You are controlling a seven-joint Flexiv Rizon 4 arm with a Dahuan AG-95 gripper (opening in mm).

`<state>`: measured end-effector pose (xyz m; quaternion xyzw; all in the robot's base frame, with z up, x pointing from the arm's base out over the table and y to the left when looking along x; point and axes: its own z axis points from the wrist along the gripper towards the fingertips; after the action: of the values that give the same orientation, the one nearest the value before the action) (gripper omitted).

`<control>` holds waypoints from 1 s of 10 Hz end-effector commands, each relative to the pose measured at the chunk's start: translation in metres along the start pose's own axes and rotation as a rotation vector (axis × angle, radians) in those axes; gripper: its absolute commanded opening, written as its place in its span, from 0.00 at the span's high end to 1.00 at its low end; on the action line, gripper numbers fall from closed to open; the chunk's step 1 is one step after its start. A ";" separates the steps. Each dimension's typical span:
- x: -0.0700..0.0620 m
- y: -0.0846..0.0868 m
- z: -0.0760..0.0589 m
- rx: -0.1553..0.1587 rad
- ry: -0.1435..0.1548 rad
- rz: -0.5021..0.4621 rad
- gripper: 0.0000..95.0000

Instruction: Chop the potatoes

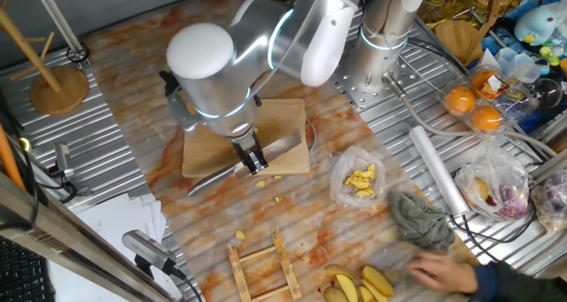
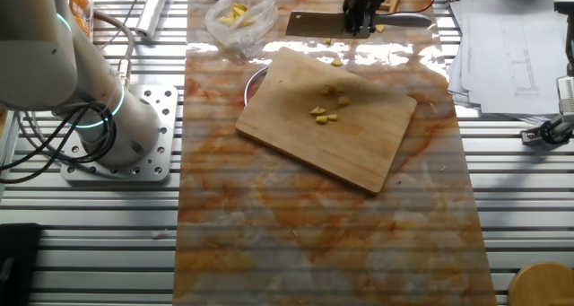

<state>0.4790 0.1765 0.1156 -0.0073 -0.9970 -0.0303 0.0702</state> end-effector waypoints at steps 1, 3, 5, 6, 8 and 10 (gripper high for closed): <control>0.000 0.000 0.000 0.011 -0.013 0.052 1.00; 0.002 -0.006 0.003 0.012 -0.014 0.031 1.00; 0.004 -0.011 0.006 -0.002 -0.031 0.024 1.00; 0.003 -0.006 0.007 -0.015 -0.046 0.044 1.00; 0.003 -0.006 0.007 0.017 -0.046 0.083 1.00; 0.003 -0.006 0.007 0.063 -0.060 -0.047 1.00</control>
<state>0.4738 0.1707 0.1100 -0.0287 -0.9984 -0.0330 0.0362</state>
